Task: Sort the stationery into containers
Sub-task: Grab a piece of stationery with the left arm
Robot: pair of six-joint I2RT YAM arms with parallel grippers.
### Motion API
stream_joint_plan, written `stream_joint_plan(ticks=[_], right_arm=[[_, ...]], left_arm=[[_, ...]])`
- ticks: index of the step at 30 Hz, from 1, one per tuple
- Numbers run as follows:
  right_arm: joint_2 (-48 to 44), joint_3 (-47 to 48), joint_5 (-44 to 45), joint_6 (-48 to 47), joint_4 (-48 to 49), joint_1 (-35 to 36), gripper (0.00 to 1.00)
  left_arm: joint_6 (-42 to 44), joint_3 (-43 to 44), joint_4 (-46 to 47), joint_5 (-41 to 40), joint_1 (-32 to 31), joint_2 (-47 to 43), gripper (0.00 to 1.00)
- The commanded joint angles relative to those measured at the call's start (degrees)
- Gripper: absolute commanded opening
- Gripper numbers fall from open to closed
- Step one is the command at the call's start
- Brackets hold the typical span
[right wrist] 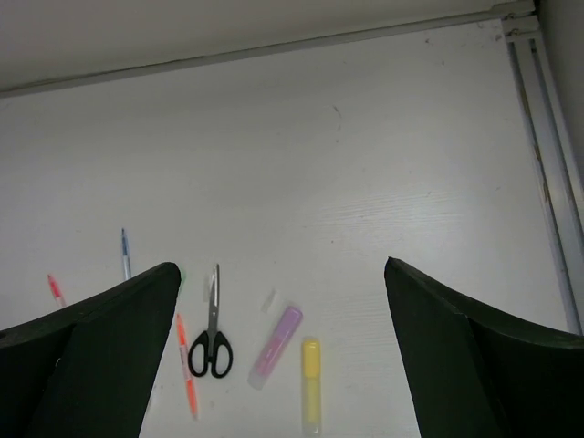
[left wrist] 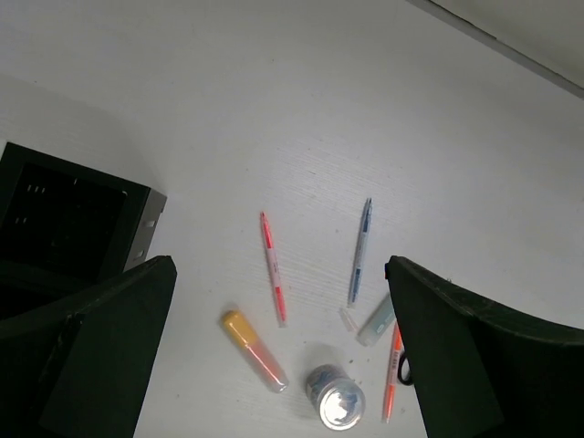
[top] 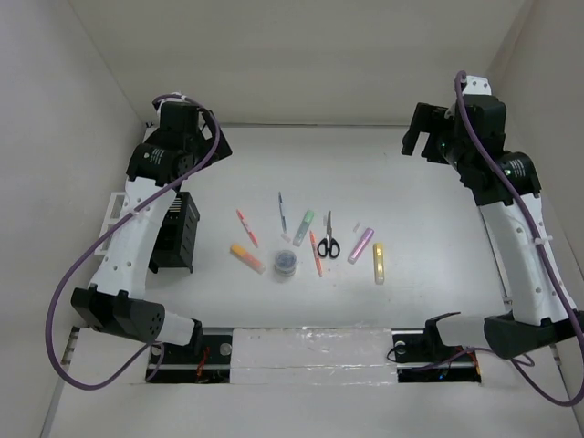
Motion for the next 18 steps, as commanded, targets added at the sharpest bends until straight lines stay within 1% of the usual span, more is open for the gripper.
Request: stream_joint_plan(ticks=[1, 6, 10, 11, 13, 14, 16, 18], right_arm=[[-2.49, 2.02, 2.68, 0.4, 0.27, -0.74, 1.0], [-2.49, 2.02, 2.68, 0.4, 0.36, -0.74, 1.0], [-0.39, 2.01, 2.68, -0.22, -1.05, -0.04, 1.0], [0.31, 2.01, 2.68, -0.82, -1.66, 0.66, 1.0], [0.84, 2.02, 2.15, -0.83, -1.67, 1.27, 1.0], [0.85, 1.49, 2.15, -0.83, -1.67, 1.89, 1.0], [0.85, 0.09, 1.62, -0.83, -1.67, 2.59, 1.0], [0.85, -1.06, 1.1, -0.83, -1.67, 3.21, 1.0]], left_arm=[[0.09, 3.04, 0.12, -0.69, -0.33, -0.44, 1.0], [0.61, 1.55, 0.12, -0.69, -0.33, -0.44, 1.0], [1.23, -0.2, 0.12, 2.21, -0.85, 0.79, 1.0], [1.23, -0.21, 0.12, 2.21, -3.2, 2.53, 1.0], [1.23, -0.21, -1.45, -1.03, -6.72, 4.99, 1.0], [-0.51, -0.21, -2.25, -2.44, -9.96, 7.53, 1.0], [-2.89, -1.96, -2.78, -4.38, -11.05, 9.22, 1.0], [-6.4, -6.16, -1.39, -3.51, -11.05, 9.75, 1.0]])
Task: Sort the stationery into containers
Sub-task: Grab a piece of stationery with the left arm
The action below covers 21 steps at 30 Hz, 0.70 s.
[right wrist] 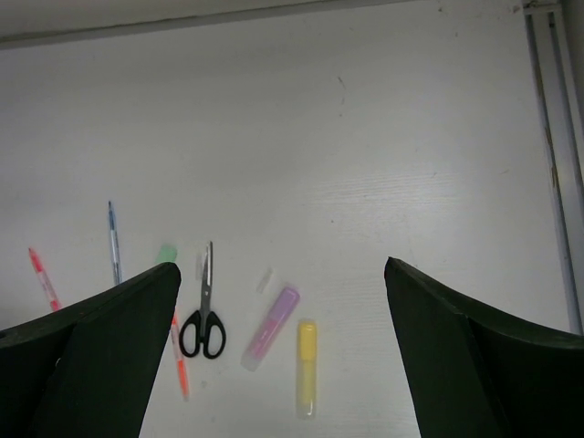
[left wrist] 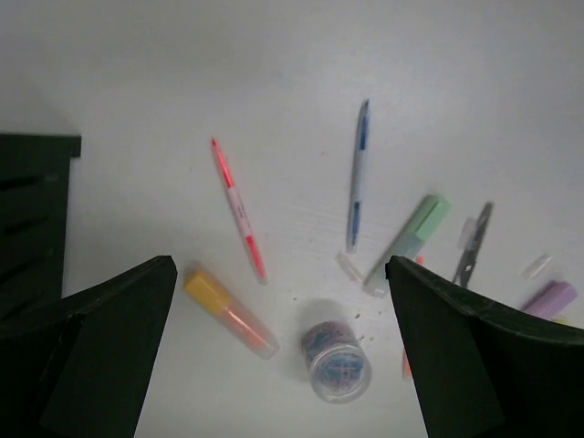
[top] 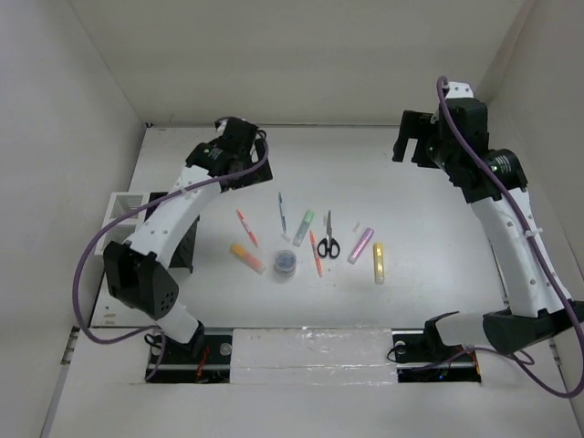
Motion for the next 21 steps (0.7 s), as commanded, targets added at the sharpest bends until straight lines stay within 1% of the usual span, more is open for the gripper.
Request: stream_joint_plan(ticks=[1, 3, 4, 6, 11, 14, 19, 21], right_arm=[[-0.42, -1.12, -0.59, -0.5, -0.31, 1.7, 1.0], [0.1, -1.74, -0.59, -0.5, -0.31, 2.32, 1.0], [0.11, -1.75, -0.59, -0.5, -0.31, 2.93, 1.0], [0.63, -2.27, -0.59, -0.5, 0.3, 3.46, 1.0], [1.86, -2.27, -1.2, -0.5, 0.83, 4.61, 1.0], [2.39, -2.27, -1.2, -1.03, 1.97, 5.22, 1.0], [3.62, -1.66, -2.87, -1.56, 1.97, 5.22, 1.0], [4.14, -1.13, -3.48, -2.08, 2.59, 5.22, 1.0]], left_arm=[[-5.5, -5.76, -1.01, -1.65, 0.01, 0.88, 1.0], [-7.96, -8.4, 0.04, -1.04, 0.01, 0.88, 1.0], [-9.71, -11.11, 1.62, -0.25, 0.01, 0.88, 1.0], [-10.68, -13.5, 3.13, -0.24, 0.01, 0.88, 1.0], [-12.63, -18.52, 5.23, -1.57, 0.01, 4.83, 0.97], [-13.24, -20.36, 8.04, 0.1, 0.01, 6.67, 0.95], [-15.17, -20.9, 9.98, 0.11, 0.01, 9.04, 0.94], [-16.66, -20.9, 9.99, 0.11, 0.01, 9.83, 0.9]])
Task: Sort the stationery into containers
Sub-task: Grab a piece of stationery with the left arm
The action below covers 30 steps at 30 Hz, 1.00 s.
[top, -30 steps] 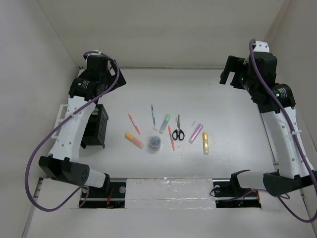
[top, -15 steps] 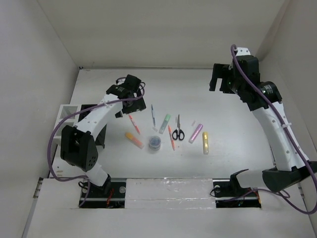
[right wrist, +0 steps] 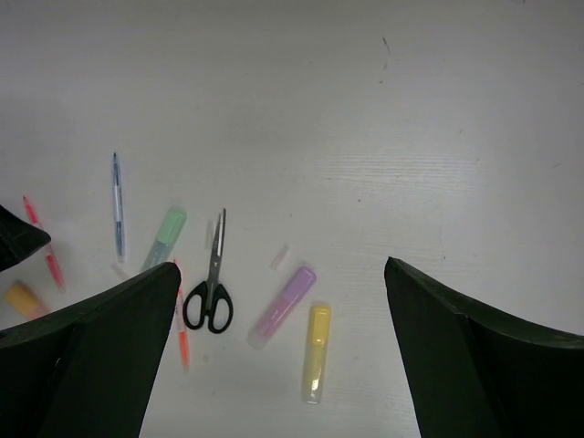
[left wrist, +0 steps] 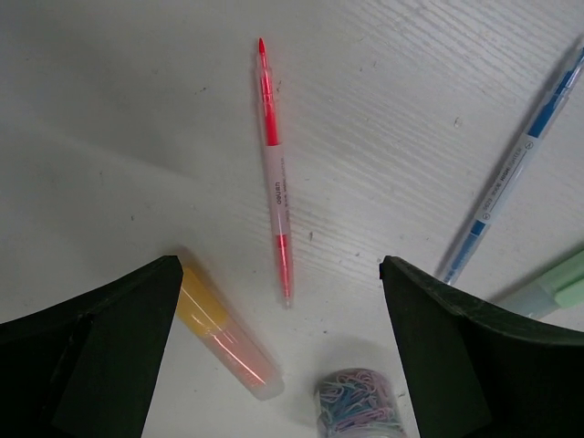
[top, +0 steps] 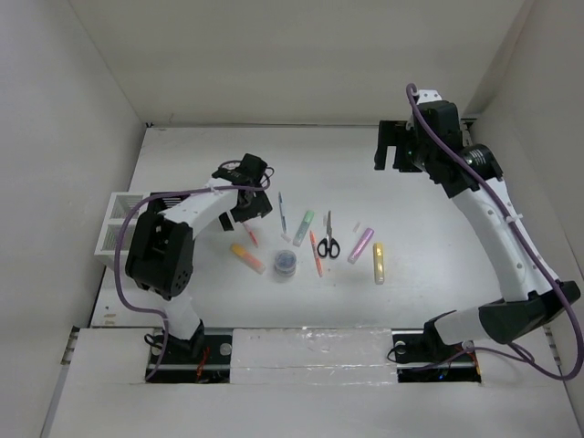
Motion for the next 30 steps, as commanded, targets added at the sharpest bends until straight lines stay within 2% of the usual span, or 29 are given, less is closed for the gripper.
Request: stream_joint_plan(ticks=[1, 3, 4, 15, 16, 22, 25, 30], right_arm=[[0.61, 1.23, -1.54, -1.32, 2.42, 0.61, 1.0], [1.13, 1.75, -2.16, -1.32, 2.42, 0.61, 1.0], [1.14, 1.76, -2.68, -1.32, 2.42, 0.61, 1.0], [2.19, 1.76, -5.06, -1.32, 2.94, 0.61, 1.0], [2.71, 2.28, -5.06, -1.32, 2.94, 0.61, 1.0], [3.25, 2.81, -6.11, -1.32, 2.94, 0.61, 1.0], [3.25, 2.81, -6.11, -1.32, 2.94, 0.61, 1.0], [3.25, 3.34, -6.11, -1.32, 2.94, 0.61, 1.0]], left_arm=[[-2.61, -0.35, 1.73, -0.11, 0.1, 0.66, 0.87], [-3.48, 0.17, 1.73, -0.9, 0.1, 1.97, 0.84], [-4.1, 0.18, 1.12, -1.51, 0.1, 1.99, 0.79], [-5.34, -0.97, 1.02, -0.82, 0.1, 6.73, 0.7], [-5.34, -1.49, 1.02, -0.29, 0.1, 7.34, 0.62], [-5.87, -2.02, 1.02, 0.24, 0.1, 7.87, 0.58], [-6.39, -2.54, 1.02, 0.76, 0.1, 7.87, 0.5], [-6.39, -4.65, 2.25, 2.52, 1.15, 8.4, 0.42]])
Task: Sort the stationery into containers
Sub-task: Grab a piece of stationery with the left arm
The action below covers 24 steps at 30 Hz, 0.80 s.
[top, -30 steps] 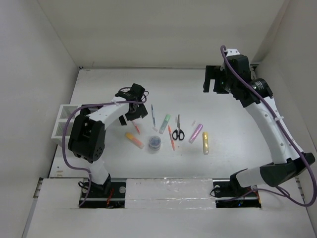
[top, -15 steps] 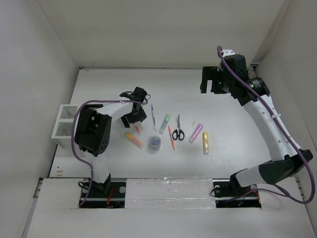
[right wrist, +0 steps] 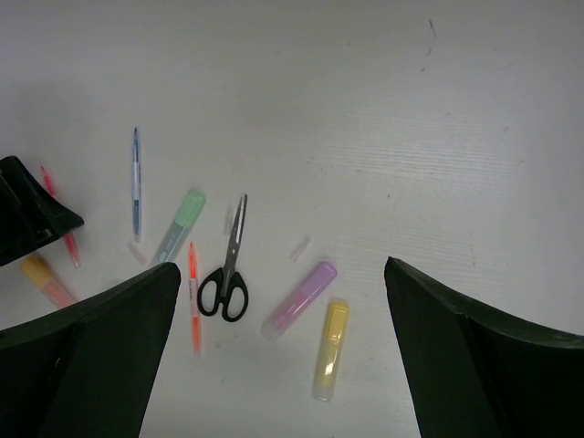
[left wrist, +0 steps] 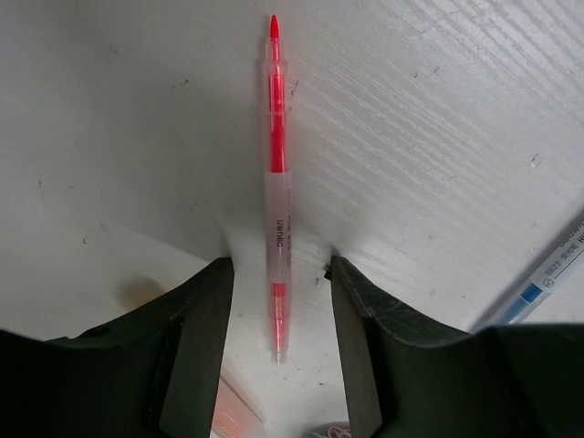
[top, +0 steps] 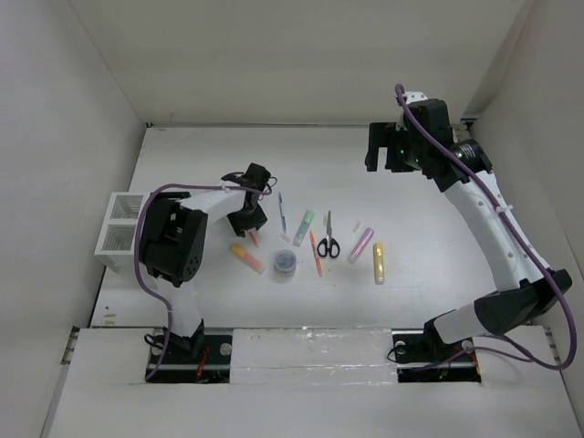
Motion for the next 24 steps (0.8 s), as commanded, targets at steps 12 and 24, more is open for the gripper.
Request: stream_joint_plan(ticks=[12, 24], right_arm=[[-0.23, 2.95, -1.7, -0.45, 2.61, 0.61, 1.0], [0.55, 2.33, -13.02, -3.6, 4.89, 2.0, 0.96]], left_arm=[[-0.54, -6.91, 1.32, 3.17, 1.9, 1.46, 0.04], [4.72, -2.88, 0.37, 3.97, 1.9, -1.08, 0.0]])
